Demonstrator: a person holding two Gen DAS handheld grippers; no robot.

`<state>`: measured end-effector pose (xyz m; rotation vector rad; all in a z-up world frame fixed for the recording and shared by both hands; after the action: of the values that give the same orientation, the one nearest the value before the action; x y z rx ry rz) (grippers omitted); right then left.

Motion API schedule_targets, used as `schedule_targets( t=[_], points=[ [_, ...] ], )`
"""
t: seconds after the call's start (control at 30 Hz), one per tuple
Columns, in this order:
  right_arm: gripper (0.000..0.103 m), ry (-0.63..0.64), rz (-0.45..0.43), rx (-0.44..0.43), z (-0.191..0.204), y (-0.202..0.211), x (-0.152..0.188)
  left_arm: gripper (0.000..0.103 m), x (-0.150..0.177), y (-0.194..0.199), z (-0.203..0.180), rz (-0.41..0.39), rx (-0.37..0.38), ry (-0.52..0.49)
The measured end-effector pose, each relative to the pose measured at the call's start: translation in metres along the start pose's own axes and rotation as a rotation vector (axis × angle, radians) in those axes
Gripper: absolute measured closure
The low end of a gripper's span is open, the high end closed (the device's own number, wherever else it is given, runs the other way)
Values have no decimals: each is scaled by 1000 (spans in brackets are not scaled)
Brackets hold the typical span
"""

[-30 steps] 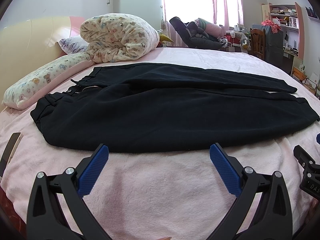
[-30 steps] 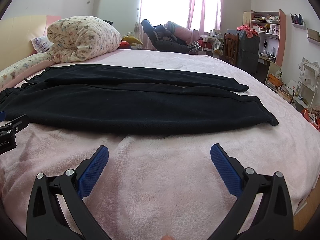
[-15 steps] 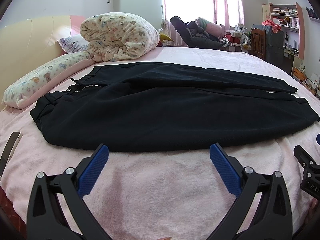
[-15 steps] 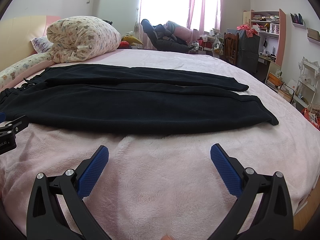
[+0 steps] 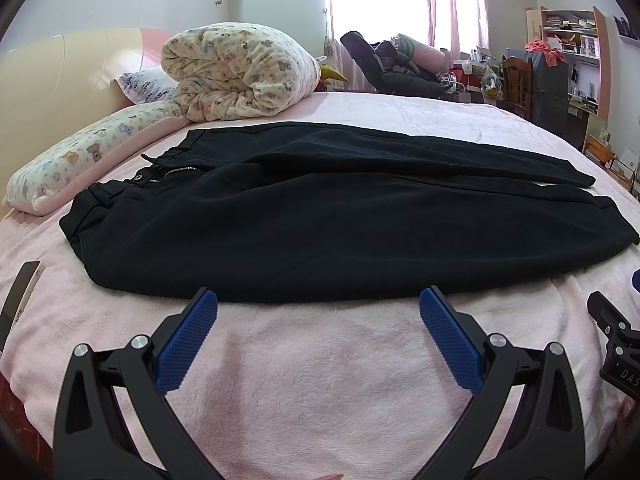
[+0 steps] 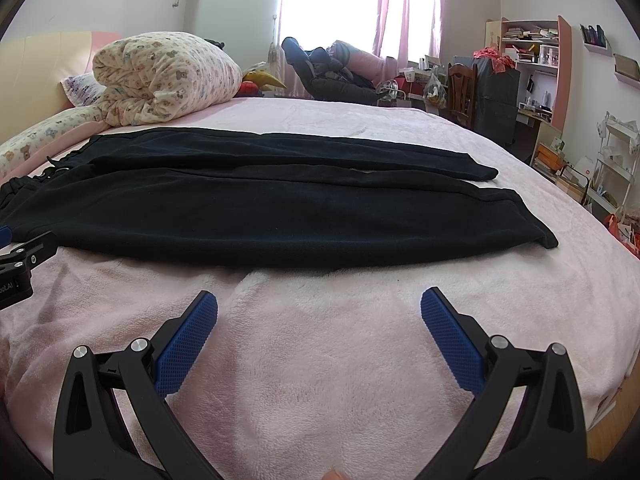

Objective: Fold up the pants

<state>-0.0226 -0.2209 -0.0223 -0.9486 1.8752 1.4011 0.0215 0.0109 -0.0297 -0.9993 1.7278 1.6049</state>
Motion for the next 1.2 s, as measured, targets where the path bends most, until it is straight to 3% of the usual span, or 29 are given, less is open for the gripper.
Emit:
schedule_targets(
  t=[1.2],
  points=[
    [1, -2, 3, -2, 2, -2, -3, 2, -1, -2, 1, 6, 0, 3]
  ],
)
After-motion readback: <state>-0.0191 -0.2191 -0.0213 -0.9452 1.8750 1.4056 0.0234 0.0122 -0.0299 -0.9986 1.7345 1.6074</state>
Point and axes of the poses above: each gripper's, at about its wrist camera, not at the fingertips, and y roughly against the way its jaws point, z to its left, x to its underside, the point moved 2 cm from there along -y, roughly the way its jaws point, and after that the axes turned 12 degrees about y, right-handed, at the moved point
